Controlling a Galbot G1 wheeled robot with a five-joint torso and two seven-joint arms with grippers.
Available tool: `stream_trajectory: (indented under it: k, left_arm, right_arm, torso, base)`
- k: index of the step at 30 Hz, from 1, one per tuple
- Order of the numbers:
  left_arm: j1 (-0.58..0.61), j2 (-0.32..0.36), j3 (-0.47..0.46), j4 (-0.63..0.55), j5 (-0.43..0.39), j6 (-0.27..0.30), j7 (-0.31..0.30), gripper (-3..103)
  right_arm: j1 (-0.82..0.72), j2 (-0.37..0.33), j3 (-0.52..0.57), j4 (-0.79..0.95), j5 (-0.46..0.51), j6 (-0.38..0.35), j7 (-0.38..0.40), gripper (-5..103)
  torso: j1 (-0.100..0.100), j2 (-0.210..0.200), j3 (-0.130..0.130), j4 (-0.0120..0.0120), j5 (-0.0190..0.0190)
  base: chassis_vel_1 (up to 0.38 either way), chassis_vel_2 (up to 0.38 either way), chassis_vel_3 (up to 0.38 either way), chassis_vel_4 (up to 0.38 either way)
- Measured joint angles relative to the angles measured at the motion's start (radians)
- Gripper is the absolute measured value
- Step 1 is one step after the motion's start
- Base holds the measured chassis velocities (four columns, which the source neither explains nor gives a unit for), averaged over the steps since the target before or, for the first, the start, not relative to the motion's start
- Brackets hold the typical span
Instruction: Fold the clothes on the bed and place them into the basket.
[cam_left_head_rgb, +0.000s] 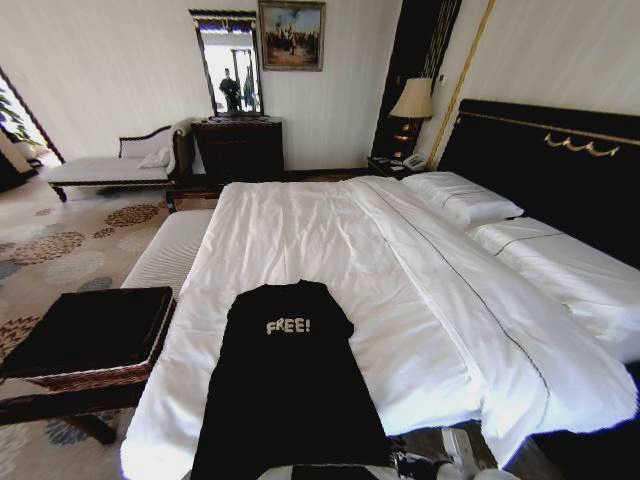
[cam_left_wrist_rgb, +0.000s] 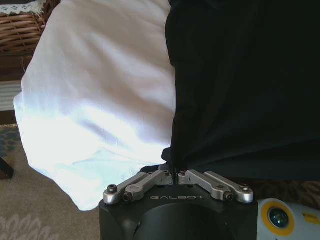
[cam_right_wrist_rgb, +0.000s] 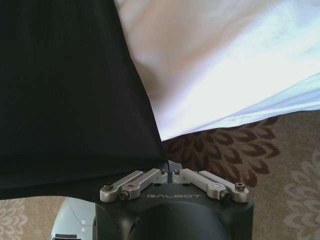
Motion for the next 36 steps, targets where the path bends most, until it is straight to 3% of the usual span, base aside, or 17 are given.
stream_trajectory:
  k: [14,15,16,18,22,24,25,27,28,30,31,33,36]
  left_arm:
    - [-0.014,0.012,0.04,0.023,0.043,0.005,0.019,-2]
    - [-0.026,0.013,0.035,0.022,0.038,0.011,0.025,1]
    - [-0.037,0.012,0.032,0.019,0.035,0.02,0.026,7]
    - [-0.041,0.011,0.031,0.018,0.035,0.022,0.027,7]
    - [-0.043,0.003,0.027,0.016,0.05,0.025,0.024,28]
    - [-0.041,-0.002,0.025,0.016,0.056,0.021,0.02,33]
    - [-0.041,-0.005,0.021,0.016,0.061,0.016,0.017,33]
    - [-0.041,-0.017,0.008,0.01,0.068,0.0,0.011,44]
    - [-0.041,-0.017,0.008,0.01,0.068,0.0,0.011,44]
    - [-0.05,-0.033,-0.012,-0.001,0.076,-0.027,0.006,55]
    - [-0.059,-0.041,-0.025,-0.005,0.086,-0.042,0.004,60]
    - [-0.072,-0.051,-0.039,-0.007,0.095,-0.057,0.002,60]
    - [-0.113,-0.079,-0.079,-0.01,0.099,-0.08,-0.002,76]
  right_arm:
    - [0.031,0.021,-0.026,-0.028,-0.021,0.003,0.016,-3]
    - [0.037,0.022,-0.029,-0.033,-0.024,0.003,0.026,-3]
    - [0.04,0.022,-0.031,-0.034,-0.025,0.003,0.028,8]
    - [0.04,0.021,-0.032,-0.034,-0.025,0.003,0.029,8]
    - [0.032,0.02,-0.027,-0.019,-0.025,0.004,0.034,30]
    - [0.027,0.019,-0.021,-0.015,-0.032,0.004,0.034,30]
    - [0.026,0.019,-0.017,-0.012,-0.041,0.004,0.033,35]
    - [0.027,0.021,-0.003,-0.002,-0.068,0.007,0.026,46]
    - [0.027,0.021,-0.003,-0.002,-0.068,0.007,0.026,46]
    - [0.049,0.025,0.01,0.012,-0.091,0.043,0.01,57]
    - [0.063,0.026,0.014,0.019,-0.099,0.072,0.005,57]
    - [0.079,0.026,0.016,0.025,-0.113,0.102,-0.003,62]
    - [0.138,0.023,0.018,0.026,-0.21,0.207,-0.057,79]
  torso:
    - [0.0,0.0,0.0,0.0002,0.0001]
    - [0.0,0.0,0.0,-0.0001,0.0]
    - [0.0,0.0,0.0,-0.0004,-0.0001]
    - [0.0,0.0,0.0,-0.0005,0.0]
    - [0.0,0.0,0.0,-0.0001,0.0001]
    - [0.0,0.0,0.0,-0.0001,0.0001]
    - [0.0,0.0,0.0,-0.0001,0.0001]
    - [0.0,0.0,0.0,-0.0001,0.0]
    - [0.0,0.0,0.0,-0.0001,0.0]
    - [0.0,0.0,0.0,-0.0002,0.0001]
    - [0.0,0.0,0.0,0.0,0.0001]
    - [0.0,0.0,0.0,0.0,0.0002]
    - [0.0,0.0,0.0,-0.0001,0.0001]
  base:
    - [0.0,0.0,0.0,0.0]
    - [0.0,0.0,0.0,0.0]
    - [0.0,0.0,0.0,0.0]
    - [0.0,0.0,0.0,0.0]
    - [0.0,0.0,0.0,0.0]
    - [0.0,0.0,0.0,0.0]
    - [0.0,0.0,0.0,0.0]
    - [0.0,0.0,0.0,0.0]
    - [0.0,0.0,0.0,0.0]
    - [0.0,0.0,0.0,0.0]
    - [0.0,0.0,0.0,0.0]
    - [0.0,0.0,0.0,0.0]
    - [0.0,0.0,0.0,0.0]
